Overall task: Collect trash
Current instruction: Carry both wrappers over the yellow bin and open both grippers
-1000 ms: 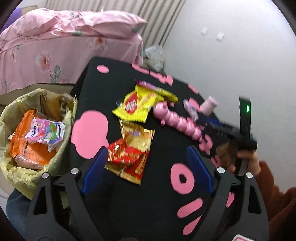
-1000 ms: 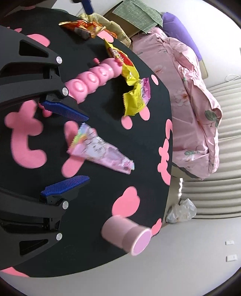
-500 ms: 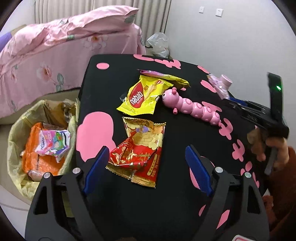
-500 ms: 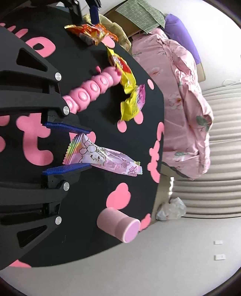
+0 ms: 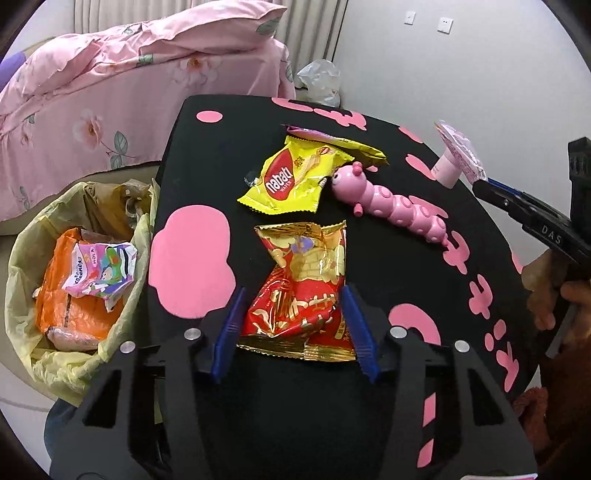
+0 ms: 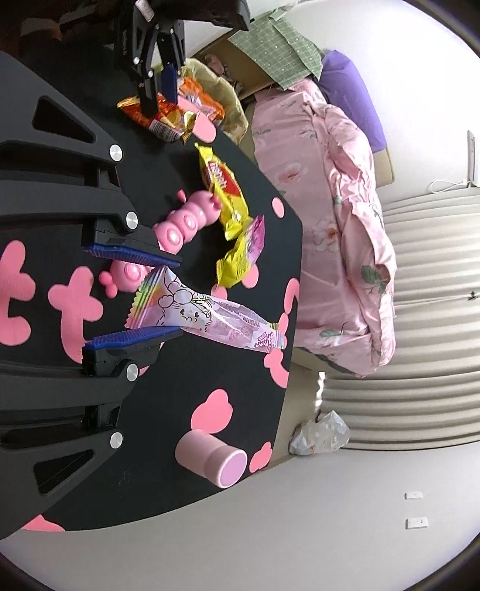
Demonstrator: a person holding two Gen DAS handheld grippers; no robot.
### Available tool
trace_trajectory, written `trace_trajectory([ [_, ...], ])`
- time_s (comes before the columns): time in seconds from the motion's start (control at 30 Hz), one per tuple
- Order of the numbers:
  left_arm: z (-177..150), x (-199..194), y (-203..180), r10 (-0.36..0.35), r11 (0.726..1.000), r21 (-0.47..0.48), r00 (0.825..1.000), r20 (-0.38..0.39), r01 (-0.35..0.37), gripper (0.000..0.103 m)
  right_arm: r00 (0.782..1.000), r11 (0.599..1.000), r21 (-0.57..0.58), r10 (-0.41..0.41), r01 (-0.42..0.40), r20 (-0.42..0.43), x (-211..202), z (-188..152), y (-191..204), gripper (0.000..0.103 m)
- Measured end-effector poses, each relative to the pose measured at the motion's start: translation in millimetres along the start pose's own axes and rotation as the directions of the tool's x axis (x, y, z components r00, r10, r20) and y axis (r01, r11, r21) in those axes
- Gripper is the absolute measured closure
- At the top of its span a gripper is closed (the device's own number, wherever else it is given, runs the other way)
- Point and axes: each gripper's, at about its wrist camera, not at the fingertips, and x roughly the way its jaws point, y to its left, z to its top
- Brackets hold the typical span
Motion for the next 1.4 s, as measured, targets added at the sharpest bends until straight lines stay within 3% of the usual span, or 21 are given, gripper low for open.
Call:
trace_trajectory([
  [0.27,1,-38,-10,0.008,1.000,0.017,0.996,0.087,-0.010,0.054,0.999,0.999,-0.030,0.038,-0.037,0.027,-15,7,19,0.073],
  [0.53,12,-84,-3,0.063,0.998,0.018,0.979,0.195,-0.068,0.054,0.991,0.990,-0.108,0.102,-0.093,0.081,-36,24,59,0.073],
  [0.77,13,-117,44,0.169,0.984,-0.093,0.951,0.259,-0.149,0.054,0.977,0.963,-0.211,0.192,-0.170,0.088,-42,41,114,0.073],
  [0.97,1,-144,101,0.275,0.946,-0.251,0.917,0.288,-0.205,0.053,0.965,0.926,-0.303,0.255,-0.225,0.064,-36,51,167,0.073],
  [1.17,-11,-152,134,0.301,0.924,-0.323,0.909,0.289,-0.204,0.053,0.953,0.896,-0.351,0.301,-0.273,0.027,-23,59,206,0.073],
  [1.4,-23,-145,162,0.309,0.904,-0.379,0.915,0.260,-0.197,0.053,0.935,0.873,-0.338,0.347,-0.351,-0.074,20,65,228,0.073],
])
